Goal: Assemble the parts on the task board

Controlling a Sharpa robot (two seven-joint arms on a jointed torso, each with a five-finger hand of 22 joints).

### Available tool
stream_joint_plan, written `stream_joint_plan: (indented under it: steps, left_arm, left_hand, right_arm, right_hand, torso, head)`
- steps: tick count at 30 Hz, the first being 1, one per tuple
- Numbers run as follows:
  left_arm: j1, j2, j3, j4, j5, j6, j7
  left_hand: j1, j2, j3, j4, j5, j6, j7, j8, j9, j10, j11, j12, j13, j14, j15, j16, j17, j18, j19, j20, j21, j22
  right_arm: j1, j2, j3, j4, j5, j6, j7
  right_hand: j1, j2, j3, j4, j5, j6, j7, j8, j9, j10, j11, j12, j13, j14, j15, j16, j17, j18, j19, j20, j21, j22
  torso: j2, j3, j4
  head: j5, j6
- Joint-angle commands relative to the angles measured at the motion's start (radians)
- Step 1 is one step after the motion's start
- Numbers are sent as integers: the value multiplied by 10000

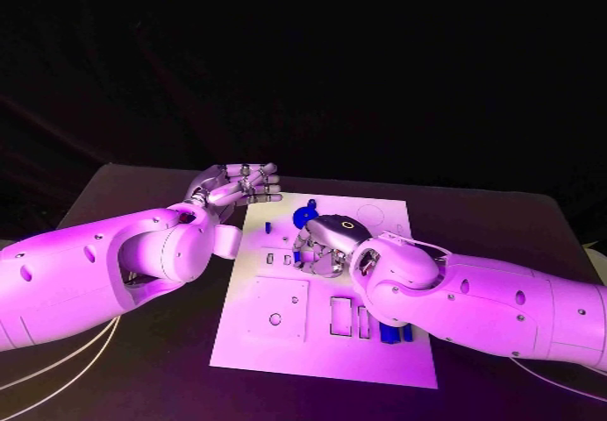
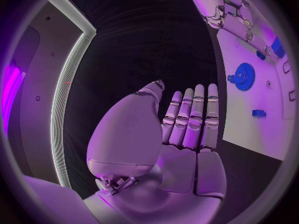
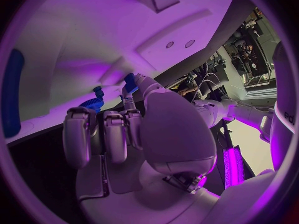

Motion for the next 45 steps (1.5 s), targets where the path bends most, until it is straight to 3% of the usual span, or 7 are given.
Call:
stream_joint_plan:
  steps: [1,22,32,38,45]
  left_arm:
    - [6,11,6,18,16,203,33]
    - [6,-13,6,16,16,206,33]
    - [6,-17,6,13,16,215,17]
    - [6,-20,6,11,16,232,-10]
    - [6,-20,6,8,16,239,-18]
  left_hand:
    - [117,11,9,-30,-34,22,21,-44,0,46,47,-37,-3,69,11,-37,12,114,23,-32,35,4]
    - [117,11,9,-30,-34,22,21,-44,0,46,47,-37,-3,69,11,-37,12,114,23,-32,35,4]
    - [122,8,7,-36,-38,20,24,-60,-2,46,49,-55,-4,71,12,-53,13,113,18,-30,39,2]
    - [122,8,7,-36,-38,20,24,-60,-2,46,49,-55,-4,71,12,-53,13,113,18,-30,39,2]
    - [122,8,7,-36,-38,20,24,-60,-2,46,49,-55,-4,71,12,-53,13,113,18,-30,39,2]
  right_arm:
    - [-63,22,-30,-42,-172,273,-136]
    - [-112,23,-32,-62,-179,423,-227]
    - [-112,11,-32,-55,-200,340,-225]
    - [-112,11,-32,-69,-231,114,-208]
    - [-112,7,-32,-85,-262,38,-238]
  right_hand:
    - [-122,13,-11,45,39,34,-36,41,294,225,19,-8,1569,1043,-25,38,2634,-169,179,-73,-15,1457]
    - [-266,-84,-58,75,35,-72,1,-7,299,181,45,-71,1518,1043,-8,38,2634,-157,151,-62,-68,1420]
    - [-484,-282,-132,136,-6,-509,187,-248,228,15,198,-283,1344,1035,108,23,2602,-141,106,14,-154,1365]
    - [-886,-494,-364,375,-556,-696,279,-355,208,-48,302,-353,1285,1039,211,30,2618,-132,87,119,-201,1346]
    - [-913,-527,-395,395,-592,-725,286,-370,207,-66,308,-376,1265,1035,217,24,2605,-127,80,129,-216,1337]
  torso:
    - [-4,-4,0]
    - [-2,-1,0]
    - [3,-1,-2]
    - [6,-5,-2]
    - [-2,-2,-7]
  head:
    - [-11,-8]
    - [-14,14]
    - [-11,9]
    - [-24,-2]
    - [-38,-12]
